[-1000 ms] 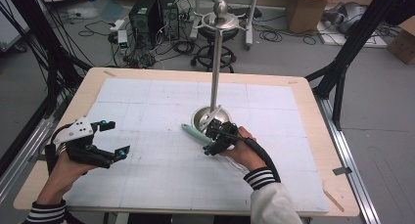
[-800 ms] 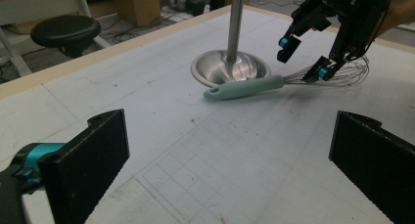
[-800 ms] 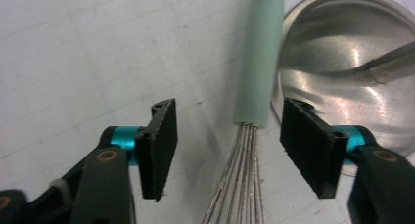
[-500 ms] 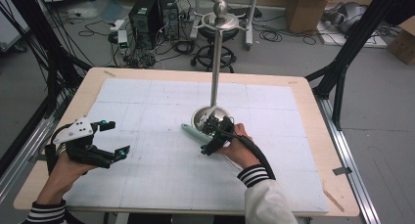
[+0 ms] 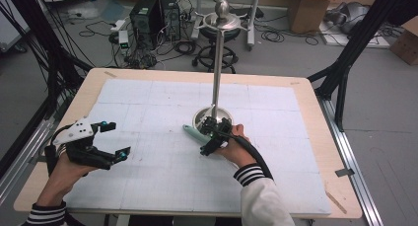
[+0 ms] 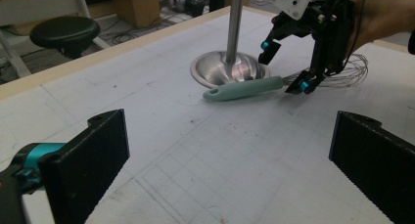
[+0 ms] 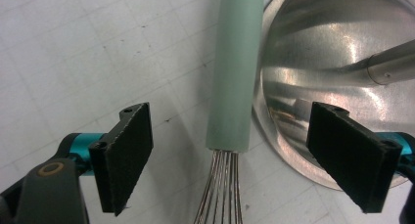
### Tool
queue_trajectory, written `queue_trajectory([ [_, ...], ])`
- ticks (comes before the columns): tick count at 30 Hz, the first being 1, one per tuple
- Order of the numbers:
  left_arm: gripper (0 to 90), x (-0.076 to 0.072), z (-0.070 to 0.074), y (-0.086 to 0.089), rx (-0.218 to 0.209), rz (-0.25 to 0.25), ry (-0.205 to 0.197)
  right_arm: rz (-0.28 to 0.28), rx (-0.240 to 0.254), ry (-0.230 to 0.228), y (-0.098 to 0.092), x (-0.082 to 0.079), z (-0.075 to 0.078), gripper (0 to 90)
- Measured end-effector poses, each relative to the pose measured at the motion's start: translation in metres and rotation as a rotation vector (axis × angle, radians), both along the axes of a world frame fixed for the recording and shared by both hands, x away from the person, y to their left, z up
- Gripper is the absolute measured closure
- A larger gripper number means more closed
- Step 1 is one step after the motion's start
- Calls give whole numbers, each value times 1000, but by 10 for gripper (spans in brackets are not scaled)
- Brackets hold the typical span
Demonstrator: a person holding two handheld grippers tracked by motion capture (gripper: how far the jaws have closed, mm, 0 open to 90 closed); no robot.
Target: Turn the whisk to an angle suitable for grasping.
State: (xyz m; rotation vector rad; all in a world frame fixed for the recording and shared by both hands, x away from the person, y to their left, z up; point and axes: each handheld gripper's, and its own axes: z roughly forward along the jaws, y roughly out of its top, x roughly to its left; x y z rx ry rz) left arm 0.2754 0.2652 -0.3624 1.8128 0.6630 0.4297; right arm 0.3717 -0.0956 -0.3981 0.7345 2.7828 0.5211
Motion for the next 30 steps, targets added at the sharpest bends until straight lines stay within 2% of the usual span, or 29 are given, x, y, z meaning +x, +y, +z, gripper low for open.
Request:
queue_trajectory([
  [6,17,0,0,1,-3,-1,0,-7,-7,23,4,2,-4,316],
  [10,17,0,1,1,-5,2,-2,4,-8,14,5,5,-6,418],
  [25,17,0,1,2,-8,-1,-1,-21,-56,29,10,7,-11,595],
  [27,17,0,1,2,-8,1,-2,-5,-71,32,9,8,-11,631],
  [30,17,0,1,2,-9,-1,0,-5,-67,32,10,8,-12,652],
])
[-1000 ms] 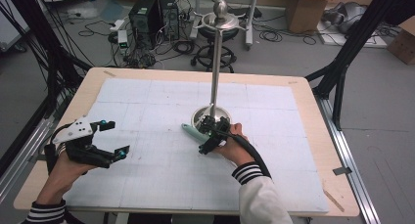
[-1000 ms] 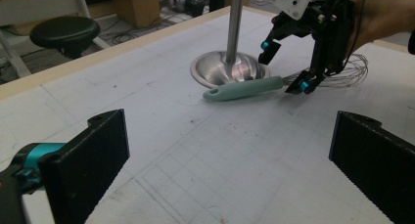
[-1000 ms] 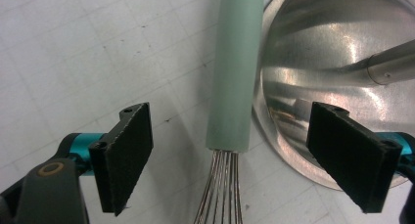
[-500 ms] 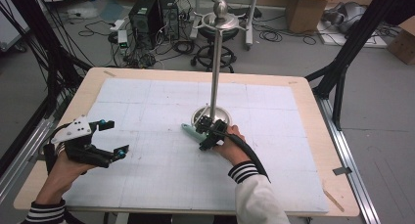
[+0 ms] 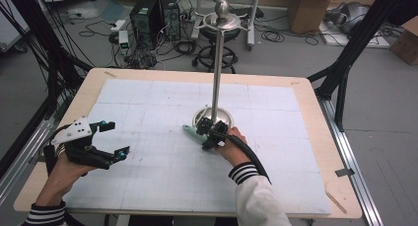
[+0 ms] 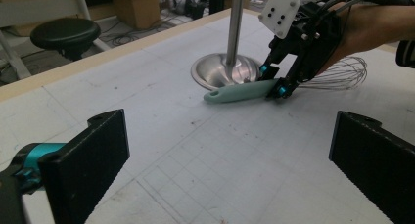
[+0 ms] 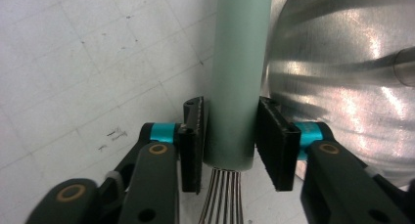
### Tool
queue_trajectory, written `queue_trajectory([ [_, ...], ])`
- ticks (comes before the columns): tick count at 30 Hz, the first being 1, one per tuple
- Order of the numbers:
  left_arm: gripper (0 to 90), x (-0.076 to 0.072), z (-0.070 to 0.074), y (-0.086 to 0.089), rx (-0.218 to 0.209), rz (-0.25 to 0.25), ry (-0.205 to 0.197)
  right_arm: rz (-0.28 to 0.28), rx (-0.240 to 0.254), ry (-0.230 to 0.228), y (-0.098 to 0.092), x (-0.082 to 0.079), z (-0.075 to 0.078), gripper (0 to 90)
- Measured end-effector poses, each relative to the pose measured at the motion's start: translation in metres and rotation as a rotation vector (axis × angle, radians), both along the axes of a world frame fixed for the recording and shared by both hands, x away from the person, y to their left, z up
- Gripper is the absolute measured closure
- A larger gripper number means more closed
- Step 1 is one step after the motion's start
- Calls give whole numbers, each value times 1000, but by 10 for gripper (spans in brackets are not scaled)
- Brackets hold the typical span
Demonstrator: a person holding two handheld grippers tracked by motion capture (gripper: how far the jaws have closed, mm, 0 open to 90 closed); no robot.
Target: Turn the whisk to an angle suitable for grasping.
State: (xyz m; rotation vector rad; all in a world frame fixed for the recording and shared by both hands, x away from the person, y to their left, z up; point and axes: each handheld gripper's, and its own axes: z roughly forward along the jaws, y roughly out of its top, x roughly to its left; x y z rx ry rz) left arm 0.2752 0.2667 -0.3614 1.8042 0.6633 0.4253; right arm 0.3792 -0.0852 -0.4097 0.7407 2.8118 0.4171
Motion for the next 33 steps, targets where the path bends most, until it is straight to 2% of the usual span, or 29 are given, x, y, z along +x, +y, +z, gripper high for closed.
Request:
queue_trajectory([
  [1,17,0,0,0,0,0,0,-18,2,5,1,-1,0,656],
  [2,17,0,0,0,2,0,0,-5,-4,-1,0,1,0,662],
  [5,17,0,0,0,2,0,0,-16,1,8,0,1,1,685],
  [8,17,0,0,1,5,1,-3,18,-11,5,-3,2,1,688],
  [10,17,0,0,1,3,0,-2,11,-8,12,-3,0,1,689],
  [11,17,0,0,1,7,-1,-3,26,-20,10,-4,1,2,690],
  [18,17,-1,0,1,5,1,-5,19,0,25,-9,-5,9,691],
  [21,17,-1,0,1,5,2,-5,33,12,36,-13,-8,11,691],
  [23,17,-1,0,1,7,3,-5,49,-2,39,-18,-9,13,691],
  [25,17,-1,0,1,7,3,-5,36,-3,47,-22,-12,14,691],
  [33,17,0,0,-1,15,0,-2,54,12,39,-38,-17,22,692],
])
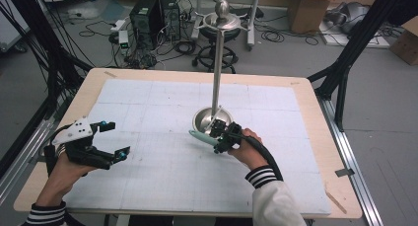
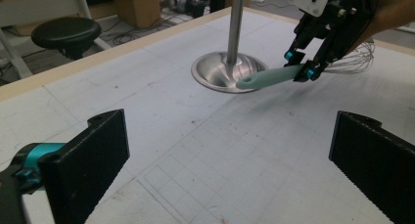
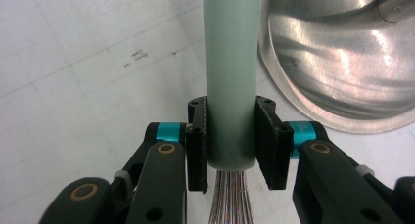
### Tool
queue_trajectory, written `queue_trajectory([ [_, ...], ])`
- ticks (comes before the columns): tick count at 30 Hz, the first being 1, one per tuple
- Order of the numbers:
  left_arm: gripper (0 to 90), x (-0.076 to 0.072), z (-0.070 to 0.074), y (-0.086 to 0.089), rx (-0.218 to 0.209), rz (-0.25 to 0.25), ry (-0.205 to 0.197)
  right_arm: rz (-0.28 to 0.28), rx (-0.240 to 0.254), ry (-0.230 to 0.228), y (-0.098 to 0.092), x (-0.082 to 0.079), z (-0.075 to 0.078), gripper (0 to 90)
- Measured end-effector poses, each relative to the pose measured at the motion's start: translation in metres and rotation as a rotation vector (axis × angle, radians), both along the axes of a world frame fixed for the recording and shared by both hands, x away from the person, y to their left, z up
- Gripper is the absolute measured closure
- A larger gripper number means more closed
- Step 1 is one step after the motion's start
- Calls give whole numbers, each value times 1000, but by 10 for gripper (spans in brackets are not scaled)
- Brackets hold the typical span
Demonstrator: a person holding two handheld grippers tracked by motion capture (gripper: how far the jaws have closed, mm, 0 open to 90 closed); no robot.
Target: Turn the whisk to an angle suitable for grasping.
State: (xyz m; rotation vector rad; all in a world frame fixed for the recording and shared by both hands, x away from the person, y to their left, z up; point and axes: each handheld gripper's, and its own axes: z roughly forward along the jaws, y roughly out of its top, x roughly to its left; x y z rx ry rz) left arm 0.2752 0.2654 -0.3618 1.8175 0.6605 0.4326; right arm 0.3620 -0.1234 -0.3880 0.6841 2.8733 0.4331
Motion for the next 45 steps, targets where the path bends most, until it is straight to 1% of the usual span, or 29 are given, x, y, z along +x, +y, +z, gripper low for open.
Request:
queue_trajectory([
  [2,17,0,0,0,1,0,0,12,11,1,-4,-2,3,692],
  [4,18,0,0,0,0,-1,-1,12,22,6,-9,-4,5,691],
  [5,18,0,0,0,0,0,-1,27,26,-1,-12,-3,5,692],
  [7,17,0,0,0,2,2,-1,27,24,6,-16,-6,7,692],
  [10,17,-1,0,-1,5,0,1,31,19,5,-24,-8,7,692],
  [11,17,-1,0,-1,6,0,0,31,16,11,-27,-8,8,691],
  [15,17,0,-1,-3,8,-4,3,42,40,18,-36,-11,9,691],
  [19,17,0,-2,-4,7,-4,7,84,47,31,-44,-14,8,692],
  [24,17,0,-3,-5,12,-4,9,109,8,54,-52,-18,6,691],
  [27,17,1,-3,-5,14,-5,10,128,6,62,-56,-20,6,691],
  [31,17,1,-3,-6,14,-7,11,159,22,82,-62,-23,6,691],
  [35,17,1,-3,-6,12,-7,10,199,12,108,-66,-28,3,691],
  [40,17,1,-3,-6,13,-7,11,239,-7,127,-73,-32,0,691],
  [45,17,1,-3,-6,10,-6,11,250,-28,136,-79,-35,-1,691],
])
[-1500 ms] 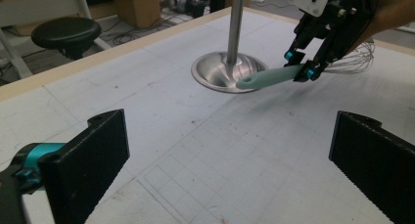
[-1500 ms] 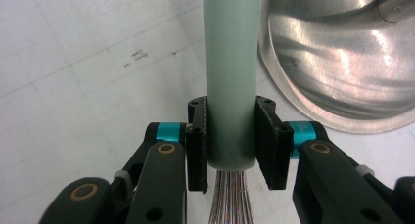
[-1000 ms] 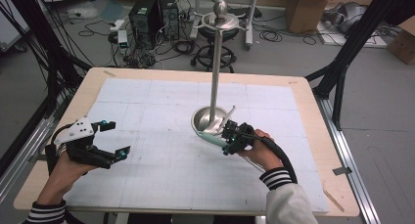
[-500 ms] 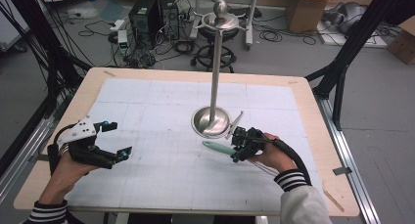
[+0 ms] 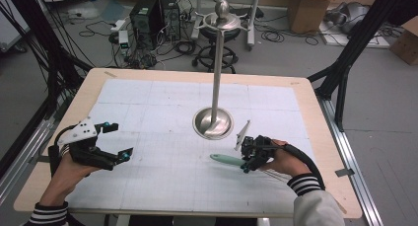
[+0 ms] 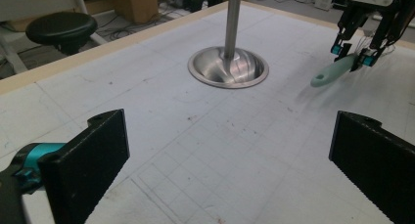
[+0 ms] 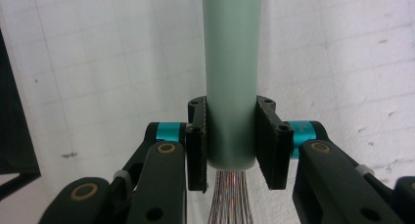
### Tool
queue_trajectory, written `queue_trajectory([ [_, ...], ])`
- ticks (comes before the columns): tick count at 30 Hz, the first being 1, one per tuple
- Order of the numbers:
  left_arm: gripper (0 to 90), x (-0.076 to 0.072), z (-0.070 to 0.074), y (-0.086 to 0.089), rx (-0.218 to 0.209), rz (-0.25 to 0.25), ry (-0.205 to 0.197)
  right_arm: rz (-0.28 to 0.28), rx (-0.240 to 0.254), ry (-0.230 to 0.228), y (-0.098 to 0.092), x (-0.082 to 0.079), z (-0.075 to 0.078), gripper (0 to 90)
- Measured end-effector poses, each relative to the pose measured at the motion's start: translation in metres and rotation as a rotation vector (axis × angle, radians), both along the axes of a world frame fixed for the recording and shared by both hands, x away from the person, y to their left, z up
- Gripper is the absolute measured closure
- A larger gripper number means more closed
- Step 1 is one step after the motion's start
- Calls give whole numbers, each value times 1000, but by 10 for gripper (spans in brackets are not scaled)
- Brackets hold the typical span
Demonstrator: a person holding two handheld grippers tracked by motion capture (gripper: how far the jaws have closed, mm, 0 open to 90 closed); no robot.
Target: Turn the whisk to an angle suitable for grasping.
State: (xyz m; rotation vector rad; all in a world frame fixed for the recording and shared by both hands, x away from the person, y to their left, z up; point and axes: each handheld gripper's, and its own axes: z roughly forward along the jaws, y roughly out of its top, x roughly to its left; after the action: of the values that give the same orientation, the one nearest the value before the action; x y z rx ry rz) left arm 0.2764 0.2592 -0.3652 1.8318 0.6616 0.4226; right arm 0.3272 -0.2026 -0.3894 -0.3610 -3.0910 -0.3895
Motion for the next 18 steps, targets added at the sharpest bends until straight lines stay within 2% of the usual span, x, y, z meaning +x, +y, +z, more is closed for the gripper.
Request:
queue_trajectory([
  [4,17,0,0,-1,3,-2,1,6,-26,-9,-1,-2,-4,691],
  [18,17,0,0,-1,3,-2,0,14,-50,0,-1,-3,-12,689],
])
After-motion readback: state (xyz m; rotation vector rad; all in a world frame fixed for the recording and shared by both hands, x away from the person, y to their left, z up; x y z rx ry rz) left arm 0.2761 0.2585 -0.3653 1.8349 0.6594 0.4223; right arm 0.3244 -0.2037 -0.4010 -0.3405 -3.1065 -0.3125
